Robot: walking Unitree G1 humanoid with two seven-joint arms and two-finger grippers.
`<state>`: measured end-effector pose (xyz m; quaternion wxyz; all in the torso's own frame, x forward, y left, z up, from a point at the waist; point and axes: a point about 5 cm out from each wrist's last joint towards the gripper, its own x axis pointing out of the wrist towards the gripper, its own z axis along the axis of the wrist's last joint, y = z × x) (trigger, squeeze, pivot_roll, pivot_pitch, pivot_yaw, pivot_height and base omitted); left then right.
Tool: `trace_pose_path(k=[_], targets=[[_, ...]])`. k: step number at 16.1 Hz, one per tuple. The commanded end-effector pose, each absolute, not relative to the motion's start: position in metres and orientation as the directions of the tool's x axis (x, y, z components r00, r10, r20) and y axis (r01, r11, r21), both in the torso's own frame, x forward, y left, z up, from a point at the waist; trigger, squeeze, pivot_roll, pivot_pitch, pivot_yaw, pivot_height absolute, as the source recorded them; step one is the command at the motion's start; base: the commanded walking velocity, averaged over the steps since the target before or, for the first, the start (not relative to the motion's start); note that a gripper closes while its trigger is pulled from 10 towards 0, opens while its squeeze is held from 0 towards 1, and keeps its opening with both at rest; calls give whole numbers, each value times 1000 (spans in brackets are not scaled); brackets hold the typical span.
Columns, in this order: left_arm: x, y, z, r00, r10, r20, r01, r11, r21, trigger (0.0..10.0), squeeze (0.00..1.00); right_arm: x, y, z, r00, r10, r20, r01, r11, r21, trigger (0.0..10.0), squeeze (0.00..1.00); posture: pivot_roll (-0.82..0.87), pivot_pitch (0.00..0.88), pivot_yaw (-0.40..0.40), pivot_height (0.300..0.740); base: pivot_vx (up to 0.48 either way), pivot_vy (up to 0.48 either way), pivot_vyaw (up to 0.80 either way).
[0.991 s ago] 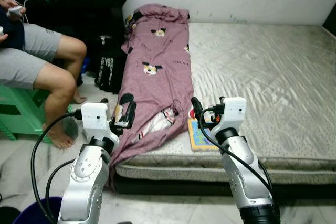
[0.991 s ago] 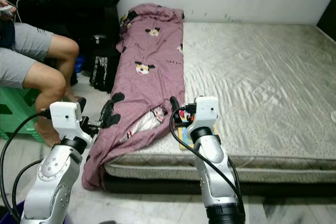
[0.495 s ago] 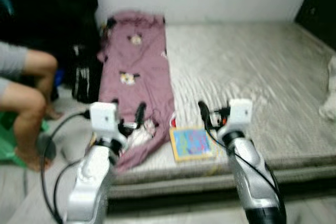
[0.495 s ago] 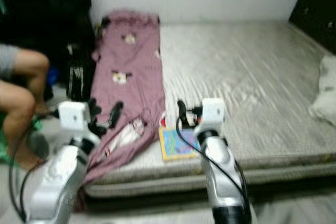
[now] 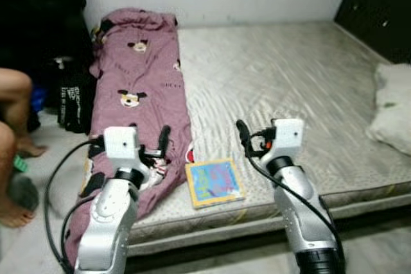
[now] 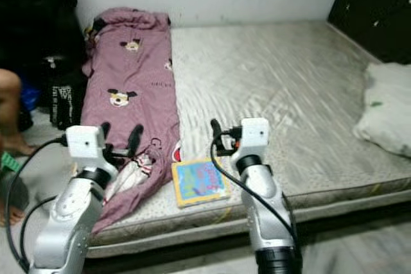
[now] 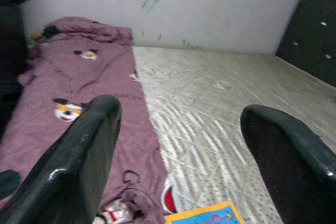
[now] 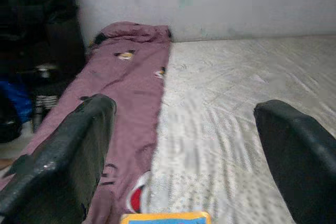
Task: Clean up the room
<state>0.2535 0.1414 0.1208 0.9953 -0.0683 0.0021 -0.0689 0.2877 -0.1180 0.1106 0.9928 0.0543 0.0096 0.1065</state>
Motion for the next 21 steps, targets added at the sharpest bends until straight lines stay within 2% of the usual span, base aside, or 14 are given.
trace_pose_path(k=[1,7,18,21], targets=[[253,147,121,993,-120,-5,118,985,-128,10000,0,289,-113,116,974,224,12,-225,969,99,10000,0,34,0,-30,740,0,0,0],[253,144,120,990,-137,-14,134,982,-133,10000,0,289,-113,114,975,220,6,-220,971,94,10000,0,34,0,-27,740,0,0,785],[252,144,119,989,-143,-26,138,981,-137,10000,0,291,-113,111,980,200,-8,-198,974,106,10000,0,49,0,-32,740,0,0,0],[253,144,119,990,-142,-23,138,981,-137,10000,0,293,-113,111,979,203,-6,-202,974,103,10000,0,50,0,-33,740,0,-261,0]])
